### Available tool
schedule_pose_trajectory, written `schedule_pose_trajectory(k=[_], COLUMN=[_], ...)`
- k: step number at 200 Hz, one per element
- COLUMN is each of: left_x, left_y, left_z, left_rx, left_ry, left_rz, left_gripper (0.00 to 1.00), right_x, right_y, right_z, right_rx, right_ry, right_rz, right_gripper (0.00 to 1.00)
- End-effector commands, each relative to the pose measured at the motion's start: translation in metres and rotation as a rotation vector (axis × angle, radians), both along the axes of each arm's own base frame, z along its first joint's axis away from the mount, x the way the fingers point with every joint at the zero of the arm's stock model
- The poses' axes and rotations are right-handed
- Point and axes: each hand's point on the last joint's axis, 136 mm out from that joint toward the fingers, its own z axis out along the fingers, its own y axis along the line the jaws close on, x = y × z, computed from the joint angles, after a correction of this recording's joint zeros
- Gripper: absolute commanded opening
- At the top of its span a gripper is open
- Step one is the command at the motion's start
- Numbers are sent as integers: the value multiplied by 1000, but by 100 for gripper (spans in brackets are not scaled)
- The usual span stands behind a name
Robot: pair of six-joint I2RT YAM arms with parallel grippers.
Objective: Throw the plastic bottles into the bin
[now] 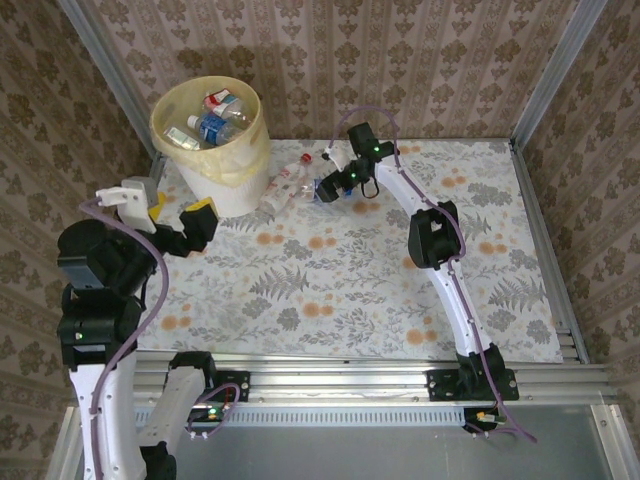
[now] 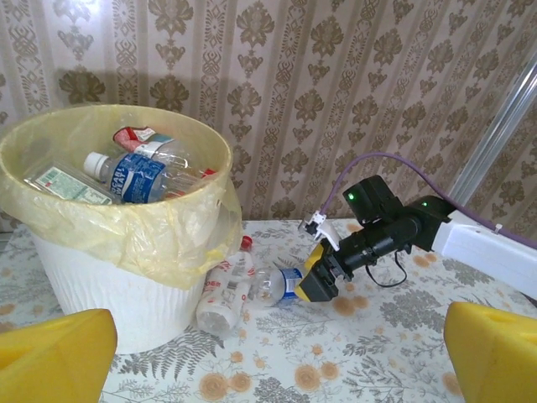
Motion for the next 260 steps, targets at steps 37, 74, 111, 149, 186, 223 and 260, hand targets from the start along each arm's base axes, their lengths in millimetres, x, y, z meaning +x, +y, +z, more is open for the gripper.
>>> schedule_pose_trajectory(k=[37, 74, 111, 149, 186, 223, 260], left_x=[24, 40, 49, 62, 76, 89, 91], left_y=[-17, -30, -52, -78, -99, -131, -177], left_z=[-3, -13, -27, -48, -68, -98, -118], left_rx=[-100, -163, -176, -214, -334, -393, -398], left_ry=[-14, 17, 47, 116, 174, 259, 326], left_rz=[-92, -147, -189, -223, -244, -306, -403], left_gripper=[100, 100, 100, 100, 100, 100, 100], right_x=[-42, -45, -52, -68, -92, -126, -160], right_y=[15, 15, 13, 7, -1, -1, 8], right_z=[-27, -36, -26, 2, 58, 129, 169], right_rx=[-62, -114, -83, 16, 143, 278, 305], right_ry=[105, 105, 90, 3, -117, -242, -320], right_rz=[35, -25, -71, -132, -199, -215, -204], right_gripper=[96, 83, 56, 50, 47, 46, 47])
